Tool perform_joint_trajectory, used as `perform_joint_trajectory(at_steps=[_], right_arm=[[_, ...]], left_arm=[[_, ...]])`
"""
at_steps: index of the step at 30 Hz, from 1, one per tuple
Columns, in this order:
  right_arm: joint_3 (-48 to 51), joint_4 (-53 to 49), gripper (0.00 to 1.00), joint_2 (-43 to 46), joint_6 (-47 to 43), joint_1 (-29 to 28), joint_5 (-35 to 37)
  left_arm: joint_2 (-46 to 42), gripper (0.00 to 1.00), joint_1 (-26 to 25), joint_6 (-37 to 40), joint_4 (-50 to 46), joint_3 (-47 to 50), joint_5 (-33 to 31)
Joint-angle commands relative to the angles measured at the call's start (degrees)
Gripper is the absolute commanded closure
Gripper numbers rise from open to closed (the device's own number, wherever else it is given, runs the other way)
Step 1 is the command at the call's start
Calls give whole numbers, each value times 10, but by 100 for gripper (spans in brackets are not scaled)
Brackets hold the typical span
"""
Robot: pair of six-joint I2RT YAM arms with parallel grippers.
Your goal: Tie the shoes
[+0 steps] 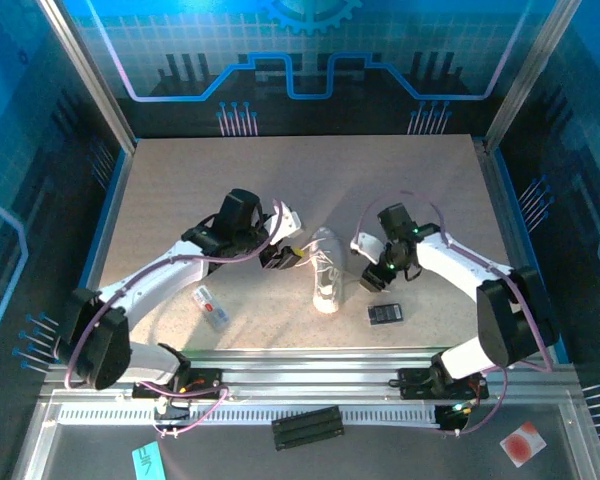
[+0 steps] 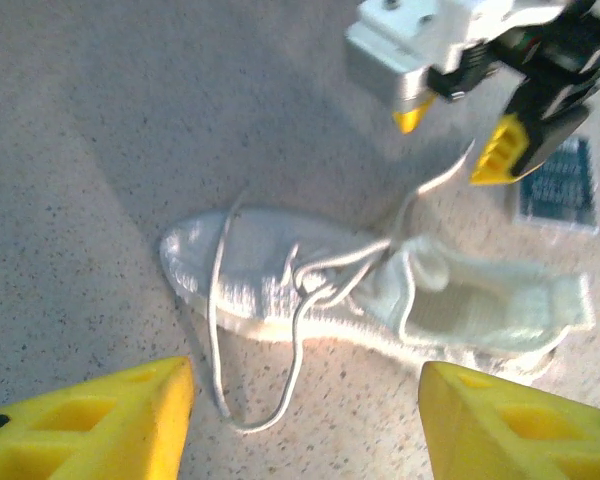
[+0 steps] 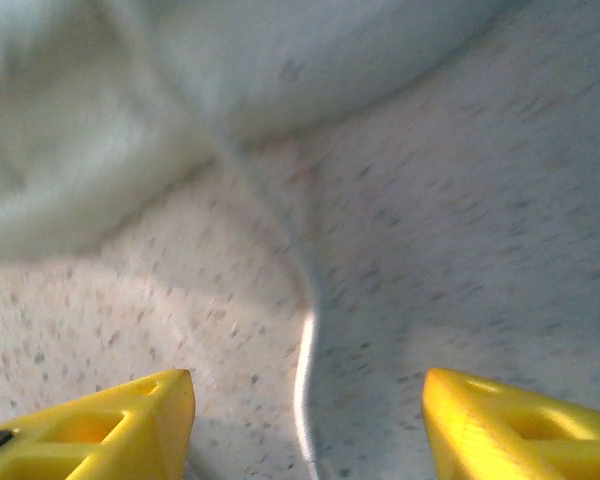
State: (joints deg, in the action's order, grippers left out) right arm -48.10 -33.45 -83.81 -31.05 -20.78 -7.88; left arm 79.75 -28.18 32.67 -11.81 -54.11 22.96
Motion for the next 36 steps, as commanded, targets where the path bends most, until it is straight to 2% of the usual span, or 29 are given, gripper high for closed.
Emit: perform_joint_trajectory(at_steps=[1, 5, 14, 16, 20, 23, 28, 31, 36], right_arm=[[24, 90, 37, 36, -72, -15, -16], [7, 104, 37, -16, -80, -32, -19], [-73, 80, 40, -145, -91, -53, -1], [-87, 71, 50, -159, -93, -48, -10], [-83, 68, 85, -151, -89, -41, -17], [-69, 78, 99, -124, -82, -40, -15], [-61, 75, 100, -95, -65, -37, -13], [-54, 80, 100, -73, -49, -36, -7], [-46, 79, 100, -30, -27, -30, -11]], left_arm=[[31, 38, 11, 86, -4, 0, 37], [77, 38, 15, 106, 22, -2, 51], [177, 38, 18, 176, -2, -58, 62], [198, 38, 17, 184, -7, -73, 65], [232, 38, 15, 211, -22, -100, 75], [239, 38, 14, 233, -38, -109, 85], [250, 38, 4, 248, -122, -149, 65], [266, 38, -14, 227, -161, -174, 15], [289, 38, -33, 176, -173, -201, -31]])
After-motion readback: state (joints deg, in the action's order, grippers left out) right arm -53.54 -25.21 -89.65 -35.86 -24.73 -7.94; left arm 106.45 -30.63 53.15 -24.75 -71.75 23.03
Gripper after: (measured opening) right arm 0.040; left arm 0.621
